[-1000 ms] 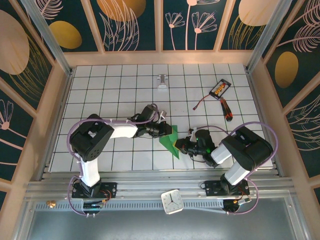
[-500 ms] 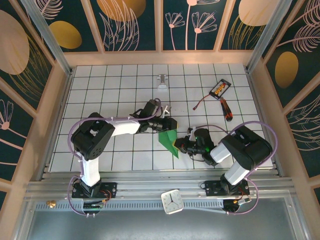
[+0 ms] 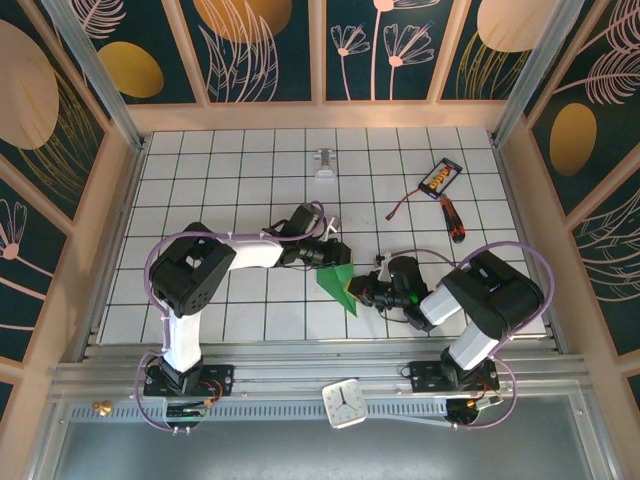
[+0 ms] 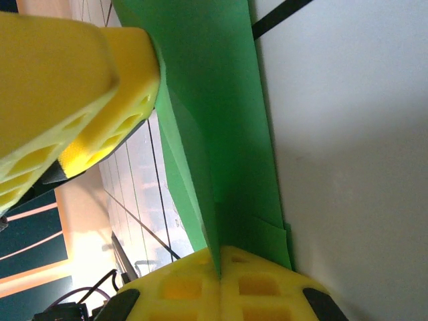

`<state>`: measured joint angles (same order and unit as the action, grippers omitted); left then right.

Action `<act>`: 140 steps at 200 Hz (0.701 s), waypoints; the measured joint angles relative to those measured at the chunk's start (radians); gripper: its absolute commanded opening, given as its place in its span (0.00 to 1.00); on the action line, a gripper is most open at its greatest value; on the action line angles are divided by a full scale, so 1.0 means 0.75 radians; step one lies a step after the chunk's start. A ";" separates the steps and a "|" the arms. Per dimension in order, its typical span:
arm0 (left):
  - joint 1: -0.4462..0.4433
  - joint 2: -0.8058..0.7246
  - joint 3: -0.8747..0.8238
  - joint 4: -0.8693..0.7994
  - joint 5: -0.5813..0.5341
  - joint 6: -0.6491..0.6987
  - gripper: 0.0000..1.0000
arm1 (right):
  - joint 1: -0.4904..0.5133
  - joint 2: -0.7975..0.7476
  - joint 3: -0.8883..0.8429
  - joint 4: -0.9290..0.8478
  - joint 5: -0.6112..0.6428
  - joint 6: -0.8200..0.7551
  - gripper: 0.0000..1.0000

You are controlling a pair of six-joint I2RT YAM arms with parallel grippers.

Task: Fold a paper plane with a square sheet of paper (pick it up from the middle)
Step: Fourth fold the wing at the center of the table.

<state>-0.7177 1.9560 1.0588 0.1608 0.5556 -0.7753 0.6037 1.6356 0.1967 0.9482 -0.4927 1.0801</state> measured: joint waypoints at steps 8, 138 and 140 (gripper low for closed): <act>0.003 0.003 0.000 -0.002 -0.005 0.003 0.26 | 0.000 0.002 0.000 0.002 0.000 0.000 0.00; 0.037 0.018 -0.029 -0.009 -0.052 0.037 0.24 | 0.000 0.015 0.013 0.003 -0.009 0.000 0.00; 0.037 0.018 -0.030 -0.010 -0.053 0.037 0.25 | 0.000 0.015 0.013 0.002 -0.009 0.000 0.00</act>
<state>-0.6899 1.9697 1.0363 0.1535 0.5159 -0.7475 0.6037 1.6466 0.2066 0.9497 -0.4992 1.0801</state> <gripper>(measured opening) 0.247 0.057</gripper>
